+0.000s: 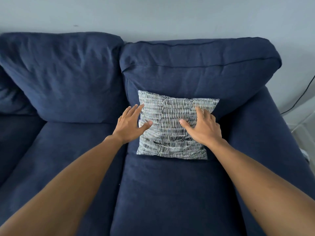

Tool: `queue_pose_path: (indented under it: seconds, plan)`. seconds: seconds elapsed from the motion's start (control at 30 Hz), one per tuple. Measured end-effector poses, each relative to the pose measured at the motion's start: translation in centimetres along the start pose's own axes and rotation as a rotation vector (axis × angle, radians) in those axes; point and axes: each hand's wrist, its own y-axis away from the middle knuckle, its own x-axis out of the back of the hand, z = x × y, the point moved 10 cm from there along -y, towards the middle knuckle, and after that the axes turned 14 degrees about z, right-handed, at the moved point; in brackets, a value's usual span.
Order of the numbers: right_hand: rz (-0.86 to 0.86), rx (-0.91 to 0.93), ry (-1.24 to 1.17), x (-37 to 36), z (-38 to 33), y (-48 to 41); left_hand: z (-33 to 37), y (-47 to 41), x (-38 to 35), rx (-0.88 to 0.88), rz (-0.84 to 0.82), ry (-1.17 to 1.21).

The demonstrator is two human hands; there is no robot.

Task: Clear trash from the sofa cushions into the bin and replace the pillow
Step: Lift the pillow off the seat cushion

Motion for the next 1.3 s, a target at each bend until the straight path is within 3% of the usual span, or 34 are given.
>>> queue_pose_path:
  seconds: [0.3, 0.77, 1.07, 1.3]
  plan:
    - [-0.051, -0.126, -0.075, -6.8, 4.1, -0.5, -4.0, -0.7, -7.4, 0.198, -0.05, 0.235]
    - [-0.06, -0.364, -0.311, -15.1, 8.7, -2.5, -7.5, -2.2, -14.7, 0.35, -0.018, 0.469]
    - [-0.104, -0.401, -0.571, -15.8, 7.7, -2.3, -7.0, -2.2, -13.7, 0.36, -0.004, 0.472]
    - [-0.078, -0.388, -0.631, -12.9, 6.0, -1.2, -4.6, -1.7, -12.2, 0.367, -0.015, 0.491]
